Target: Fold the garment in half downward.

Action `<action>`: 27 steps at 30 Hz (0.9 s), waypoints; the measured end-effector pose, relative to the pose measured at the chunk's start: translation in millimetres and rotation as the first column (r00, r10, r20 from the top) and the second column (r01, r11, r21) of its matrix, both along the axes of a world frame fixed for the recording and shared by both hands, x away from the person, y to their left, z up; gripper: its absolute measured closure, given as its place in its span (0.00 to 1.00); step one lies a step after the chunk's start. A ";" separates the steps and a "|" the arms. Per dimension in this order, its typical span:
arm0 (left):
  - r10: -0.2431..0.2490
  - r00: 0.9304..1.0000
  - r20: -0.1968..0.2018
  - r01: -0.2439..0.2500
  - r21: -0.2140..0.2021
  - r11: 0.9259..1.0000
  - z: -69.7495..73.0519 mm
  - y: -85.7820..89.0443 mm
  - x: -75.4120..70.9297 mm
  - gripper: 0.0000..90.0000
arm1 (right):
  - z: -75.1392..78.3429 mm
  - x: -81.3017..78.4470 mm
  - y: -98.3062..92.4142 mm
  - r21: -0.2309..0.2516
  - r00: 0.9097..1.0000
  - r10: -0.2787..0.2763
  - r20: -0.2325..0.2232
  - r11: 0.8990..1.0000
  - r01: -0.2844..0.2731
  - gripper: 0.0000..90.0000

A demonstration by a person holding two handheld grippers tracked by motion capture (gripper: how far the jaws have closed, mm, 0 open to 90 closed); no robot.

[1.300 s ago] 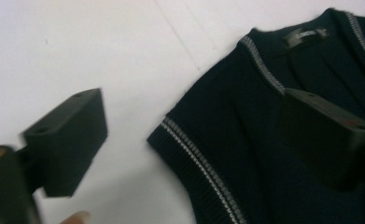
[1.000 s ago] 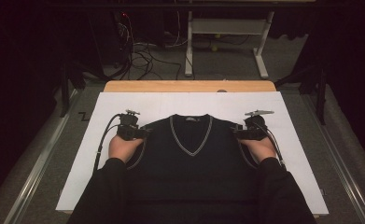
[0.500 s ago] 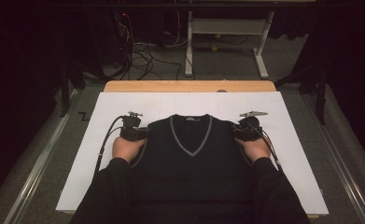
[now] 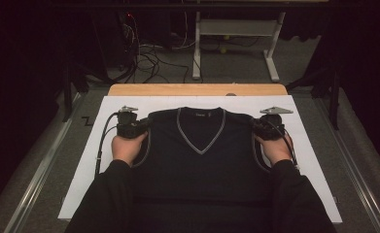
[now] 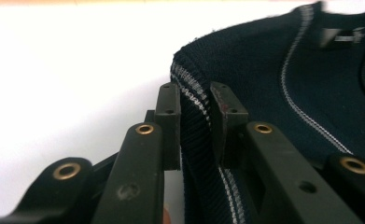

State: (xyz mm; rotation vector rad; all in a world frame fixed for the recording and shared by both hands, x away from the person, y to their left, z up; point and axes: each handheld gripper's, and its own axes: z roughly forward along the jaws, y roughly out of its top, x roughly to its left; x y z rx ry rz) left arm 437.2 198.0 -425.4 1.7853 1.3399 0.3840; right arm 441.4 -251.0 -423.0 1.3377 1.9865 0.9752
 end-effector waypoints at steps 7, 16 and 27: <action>0.036 0.993 0.114 -0.034 -0.016 0.999 33.1 -2.1 -2.3 0.80 | 33.2 -4.6 2.6 0.012 0.993 -0.024 0.120 1.000 0.022 0.87; 0.042 0.967 0.250 -0.030 -0.051 0.998 76.6 -6.6 -7.9 0.80 | 78.2 -7.4 -2.5 0.038 0.970 -0.031 0.241 0.999 0.022 0.87; 0.003 0.974 0.225 0.013 -0.069 0.998 69.3 -5.8 -10.0 0.80 | 77.8 -10.5 0.0 0.029 0.974 -0.010 0.224 1.000 0.004 0.87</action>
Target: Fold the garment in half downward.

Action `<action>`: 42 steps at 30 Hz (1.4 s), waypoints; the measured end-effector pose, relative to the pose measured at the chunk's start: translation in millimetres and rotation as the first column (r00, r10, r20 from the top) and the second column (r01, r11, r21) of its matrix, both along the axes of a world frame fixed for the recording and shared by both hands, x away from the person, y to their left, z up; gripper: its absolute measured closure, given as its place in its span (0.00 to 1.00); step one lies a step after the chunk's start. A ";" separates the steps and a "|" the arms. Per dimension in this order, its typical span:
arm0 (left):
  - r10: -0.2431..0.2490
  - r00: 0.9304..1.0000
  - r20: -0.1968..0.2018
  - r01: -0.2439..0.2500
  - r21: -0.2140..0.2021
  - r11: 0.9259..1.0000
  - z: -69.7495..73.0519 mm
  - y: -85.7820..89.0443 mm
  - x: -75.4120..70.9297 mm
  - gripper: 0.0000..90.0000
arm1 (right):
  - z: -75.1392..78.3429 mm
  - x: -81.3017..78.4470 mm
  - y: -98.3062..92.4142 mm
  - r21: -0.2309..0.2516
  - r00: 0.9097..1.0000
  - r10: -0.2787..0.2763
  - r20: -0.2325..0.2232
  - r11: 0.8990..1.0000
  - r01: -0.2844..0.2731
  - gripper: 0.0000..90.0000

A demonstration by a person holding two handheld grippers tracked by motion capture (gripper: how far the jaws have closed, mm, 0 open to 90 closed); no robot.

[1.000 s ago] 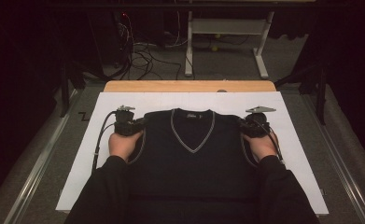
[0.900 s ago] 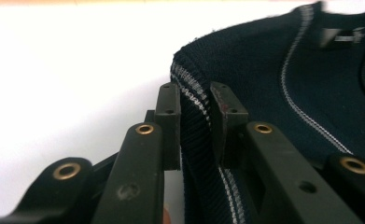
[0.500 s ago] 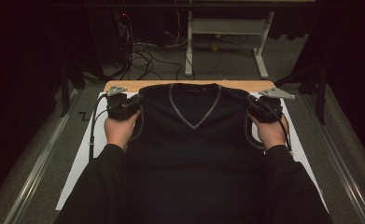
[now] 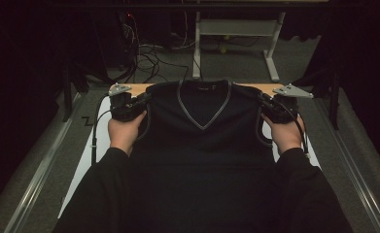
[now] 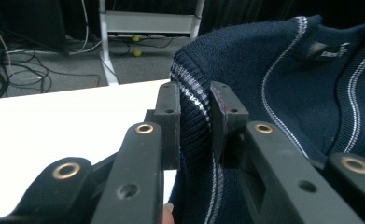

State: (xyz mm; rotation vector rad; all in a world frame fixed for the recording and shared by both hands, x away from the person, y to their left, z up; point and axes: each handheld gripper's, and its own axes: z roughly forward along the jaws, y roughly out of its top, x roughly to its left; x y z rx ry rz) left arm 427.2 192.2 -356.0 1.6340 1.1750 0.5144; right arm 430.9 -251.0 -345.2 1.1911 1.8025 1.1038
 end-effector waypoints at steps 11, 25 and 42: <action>-0.052 0.999 -0.011 0.052 0.013 0.999 -31.9 6.1 -24.8 0.80 | -24.1 -23.2 -0.9 0.040 0.999 0.039 -0.018 0.998 -0.039 0.87; -0.138 0.990 -0.020 0.138 0.035 0.990 -79.9 14.9 -72.5 0.79 | -69.1 -74.4 -3.5 0.016 0.991 0.125 -0.045 0.992 -0.124 0.87; -0.196 0.976 -0.091 0.204 0.079 0.976 -112.1 15.0 -116.7 0.79 | -107.4 -118.3 -18.2 0.074 0.987 0.139 -0.078 0.988 -0.134 0.87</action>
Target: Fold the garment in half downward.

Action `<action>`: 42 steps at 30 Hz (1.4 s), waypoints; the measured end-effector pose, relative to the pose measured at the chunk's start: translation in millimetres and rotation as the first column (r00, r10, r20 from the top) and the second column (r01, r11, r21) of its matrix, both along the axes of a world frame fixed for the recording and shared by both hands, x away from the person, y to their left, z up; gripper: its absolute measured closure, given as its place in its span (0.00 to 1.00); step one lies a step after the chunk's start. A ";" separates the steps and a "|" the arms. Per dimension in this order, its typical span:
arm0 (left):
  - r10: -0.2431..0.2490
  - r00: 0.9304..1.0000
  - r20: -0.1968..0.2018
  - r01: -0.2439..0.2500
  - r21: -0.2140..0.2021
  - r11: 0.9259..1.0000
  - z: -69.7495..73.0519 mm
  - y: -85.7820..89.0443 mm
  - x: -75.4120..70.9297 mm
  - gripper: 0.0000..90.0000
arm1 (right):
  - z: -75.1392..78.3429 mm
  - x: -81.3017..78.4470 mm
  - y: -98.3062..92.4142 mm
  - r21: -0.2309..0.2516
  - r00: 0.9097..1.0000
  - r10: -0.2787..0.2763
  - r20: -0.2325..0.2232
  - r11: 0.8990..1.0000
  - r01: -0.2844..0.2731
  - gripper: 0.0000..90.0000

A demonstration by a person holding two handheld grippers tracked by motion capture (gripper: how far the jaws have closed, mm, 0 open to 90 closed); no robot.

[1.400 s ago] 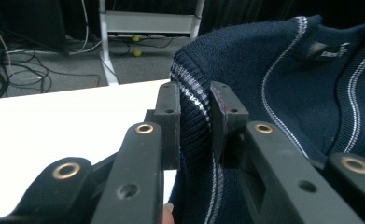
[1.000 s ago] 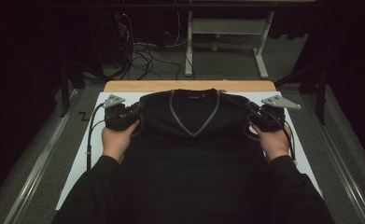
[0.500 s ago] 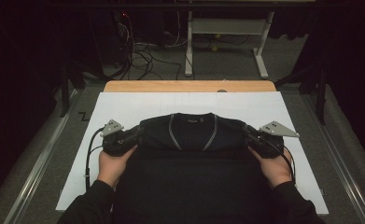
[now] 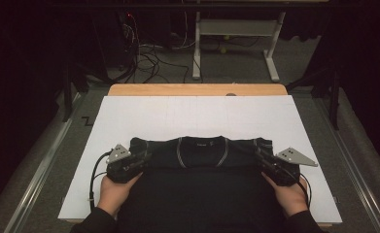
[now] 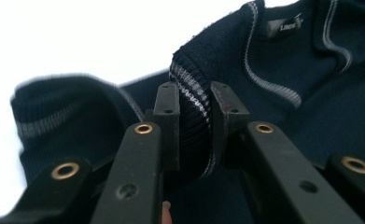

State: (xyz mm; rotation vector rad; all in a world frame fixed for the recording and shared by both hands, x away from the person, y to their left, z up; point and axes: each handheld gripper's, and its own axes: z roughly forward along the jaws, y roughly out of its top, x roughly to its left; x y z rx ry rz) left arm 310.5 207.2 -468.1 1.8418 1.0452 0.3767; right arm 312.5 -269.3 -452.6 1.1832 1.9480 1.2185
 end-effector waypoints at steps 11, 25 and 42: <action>-0.030 0.999 0.014 0.030 -0.023 0.999 2.8 3.4 -24.5 0.79 | -5.9 -25.5 -5.9 0.017 1.000 0.014 0.011 1.000 -0.014 0.87; -0.038 0.993 0.116 0.047 -0.077 0.996 29.5 8.3 -61.6 0.79 | 12.7 -58.9 -12.1 0.083 0.996 0.031 0.084 0.996 -0.038 0.87; -0.048 0.999 -0.013 0.048 0.000 0.999 10.9 17.3 -103.1 0.77 | 1.8 -106.6 -10.6 0.035 0.998 0.071 0.000 0.997 -0.070 0.86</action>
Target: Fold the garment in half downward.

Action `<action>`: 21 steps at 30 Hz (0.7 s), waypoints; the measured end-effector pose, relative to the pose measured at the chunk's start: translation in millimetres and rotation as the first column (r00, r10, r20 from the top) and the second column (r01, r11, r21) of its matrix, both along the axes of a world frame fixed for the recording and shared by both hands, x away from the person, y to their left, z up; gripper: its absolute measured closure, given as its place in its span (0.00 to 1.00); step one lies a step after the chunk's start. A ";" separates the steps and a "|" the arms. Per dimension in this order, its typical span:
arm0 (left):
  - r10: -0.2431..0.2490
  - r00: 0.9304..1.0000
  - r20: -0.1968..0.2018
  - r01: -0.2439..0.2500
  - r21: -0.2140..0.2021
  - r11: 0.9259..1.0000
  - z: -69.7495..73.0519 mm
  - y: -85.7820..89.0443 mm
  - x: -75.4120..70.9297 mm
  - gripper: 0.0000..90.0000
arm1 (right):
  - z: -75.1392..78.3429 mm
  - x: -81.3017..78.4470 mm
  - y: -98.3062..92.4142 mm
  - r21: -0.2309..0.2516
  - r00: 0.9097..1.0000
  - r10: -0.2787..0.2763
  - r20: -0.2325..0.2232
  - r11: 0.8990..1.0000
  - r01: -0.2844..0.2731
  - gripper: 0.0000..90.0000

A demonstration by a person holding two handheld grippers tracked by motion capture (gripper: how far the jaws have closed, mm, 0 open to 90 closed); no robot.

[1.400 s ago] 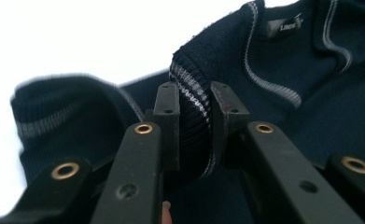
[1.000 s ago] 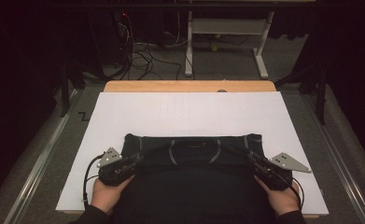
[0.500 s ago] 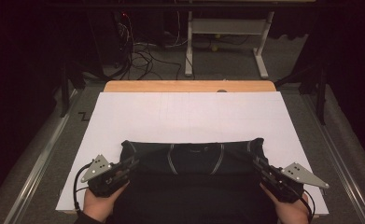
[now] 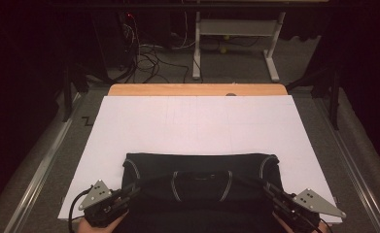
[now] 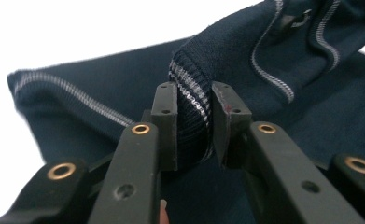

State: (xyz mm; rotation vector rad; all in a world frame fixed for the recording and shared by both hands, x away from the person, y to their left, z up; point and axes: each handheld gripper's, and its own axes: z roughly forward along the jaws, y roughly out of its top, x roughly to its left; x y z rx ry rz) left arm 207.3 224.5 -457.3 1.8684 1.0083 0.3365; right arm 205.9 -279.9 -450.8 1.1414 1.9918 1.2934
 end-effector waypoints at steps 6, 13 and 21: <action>0.014 0.988 -0.153 -0.003 0.074 0.997 -23.4 0.4 19.0 0.71 | -13.7 9.9 3.0 -0.068 0.995 0.001 -0.096 0.998 -0.007 0.85; 0.043 0.982 -0.184 -0.035 0.049 0.998 -26.1 7.1 27.8 0.45 | -19.5 16.4 2.3 -0.073 0.991 -0.011 -0.131 0.997 0.002 0.70; 0.063 0.991 -0.116 -0.062 0.012 0.998 -14.7 18.0 36.7 0.19 | -11.9 22.3 -8.2 0.001 0.996 -0.073 -0.055 0.997 0.073 0.38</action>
